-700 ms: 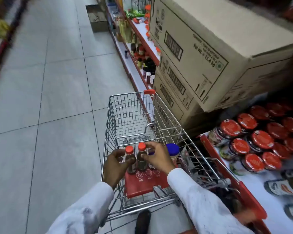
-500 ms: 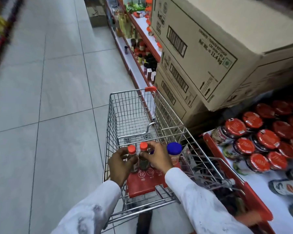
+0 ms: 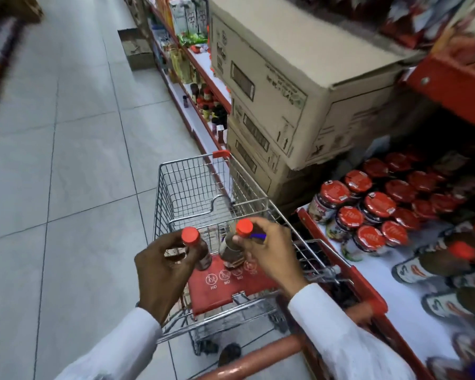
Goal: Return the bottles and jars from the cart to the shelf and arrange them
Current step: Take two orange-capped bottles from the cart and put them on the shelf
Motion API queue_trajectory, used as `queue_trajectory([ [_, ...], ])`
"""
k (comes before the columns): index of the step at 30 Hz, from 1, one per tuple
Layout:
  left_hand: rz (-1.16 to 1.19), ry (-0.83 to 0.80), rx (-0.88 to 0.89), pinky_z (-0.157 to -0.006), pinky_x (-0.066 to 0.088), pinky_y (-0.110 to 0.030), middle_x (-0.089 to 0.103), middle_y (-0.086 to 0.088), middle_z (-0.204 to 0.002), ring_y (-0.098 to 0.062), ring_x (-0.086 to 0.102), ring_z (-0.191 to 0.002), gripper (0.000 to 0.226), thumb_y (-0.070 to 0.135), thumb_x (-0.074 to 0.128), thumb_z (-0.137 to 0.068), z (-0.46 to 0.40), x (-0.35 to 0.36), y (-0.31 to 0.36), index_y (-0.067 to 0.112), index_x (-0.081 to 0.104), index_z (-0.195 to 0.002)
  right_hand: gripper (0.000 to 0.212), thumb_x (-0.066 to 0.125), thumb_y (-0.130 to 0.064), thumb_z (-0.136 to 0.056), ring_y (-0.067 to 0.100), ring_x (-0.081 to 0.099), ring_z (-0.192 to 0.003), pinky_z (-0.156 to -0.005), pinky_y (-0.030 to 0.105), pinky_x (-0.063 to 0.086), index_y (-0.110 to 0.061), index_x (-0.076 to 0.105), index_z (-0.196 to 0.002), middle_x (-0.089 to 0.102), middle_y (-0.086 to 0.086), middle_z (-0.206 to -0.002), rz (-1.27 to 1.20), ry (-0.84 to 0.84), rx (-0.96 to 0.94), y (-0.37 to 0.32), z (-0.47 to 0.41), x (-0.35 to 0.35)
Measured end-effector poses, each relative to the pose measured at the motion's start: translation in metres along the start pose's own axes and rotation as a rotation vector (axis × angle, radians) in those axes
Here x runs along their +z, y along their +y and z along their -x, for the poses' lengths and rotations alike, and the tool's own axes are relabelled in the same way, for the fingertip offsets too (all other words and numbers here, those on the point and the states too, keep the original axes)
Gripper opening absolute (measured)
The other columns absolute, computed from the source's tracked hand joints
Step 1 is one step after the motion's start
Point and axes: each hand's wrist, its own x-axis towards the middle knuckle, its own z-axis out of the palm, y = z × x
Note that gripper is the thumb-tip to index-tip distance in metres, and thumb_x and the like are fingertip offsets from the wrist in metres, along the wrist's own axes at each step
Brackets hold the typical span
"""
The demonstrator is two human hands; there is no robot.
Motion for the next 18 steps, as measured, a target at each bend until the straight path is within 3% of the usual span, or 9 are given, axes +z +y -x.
queue_trajectory([
  [3, 0.032, -0.014, 0.090, -0.066, 0.057, -0.019, 0.074, 0.007, -0.071, -0.006, 0.070, -0.073, 0.020, 0.022, 0.089, -0.066, 0.010, -0.003, 0.040, 0.024, 0.078, -0.083, 0.026, 0.082, -0.025, -0.072, 0.001, 0.070, -0.077, -0.072, 0.016, 0.053, -0.017, 0.072, -0.095, 0.076, -0.006, -0.084, -0.059, 0.127, -0.043, -0.019, 0.028, -0.045],
  [8, 0.162, -0.130, 0.239, -0.057, 0.057, -0.023, 0.074, 0.009, -0.075, -0.001, 0.068, -0.063, 0.024, 0.018, 0.090, -0.063, 0.033, 0.023, 0.108, 0.030, 0.076, -0.077, 0.025, 0.080, -0.026, -0.074, -0.003, 0.069, -0.081, -0.072, 0.013, 0.053, -0.021, 0.073, -0.098, 0.077, -0.011, -0.087, -0.032, 0.360, -0.070, -0.036, 0.082, -0.120],
  [12, 0.243, -0.258, 0.359, -0.058, 0.056, -0.029, 0.075, 0.001, -0.072, -0.012, 0.070, -0.061, 0.022, 0.033, 0.089, -0.063, 0.049, 0.063, 0.148, 0.025, 0.077, -0.079, 0.022, 0.081, -0.024, -0.073, -0.008, 0.068, -0.079, -0.072, 0.010, 0.051, -0.027, 0.073, -0.093, 0.075, -0.017, -0.083, -0.002, 0.556, -0.046, -0.037, 0.124, -0.159],
  [16, 0.315, -0.365, 0.413, -0.060, 0.053, -0.020, 0.075, 0.004, -0.068, -0.002, 0.065, -0.057, 0.024, 0.024, 0.091, -0.062, 0.067, 0.109, 0.180, 0.023, 0.078, -0.082, 0.023, 0.079, -0.032, -0.074, -0.007, 0.067, -0.083, -0.076, 0.019, 0.055, -0.029, 0.073, -0.096, 0.075, -0.019, -0.088, 0.077, 0.725, 0.015, -0.026, 0.157, -0.189],
  [18, 0.351, -0.452, 0.420, -0.061, 0.053, -0.023, 0.075, 0.003, -0.068, -0.002, 0.063, -0.058, 0.024, 0.026, 0.090, -0.062, 0.075, 0.133, 0.189, 0.023, 0.078, -0.082, 0.021, 0.079, -0.032, -0.074, -0.007, 0.067, -0.084, -0.078, 0.021, 0.056, -0.035, 0.070, -0.093, 0.073, -0.024, -0.088, 0.113, 0.797, 0.064, -0.015, 0.172, -0.203],
])
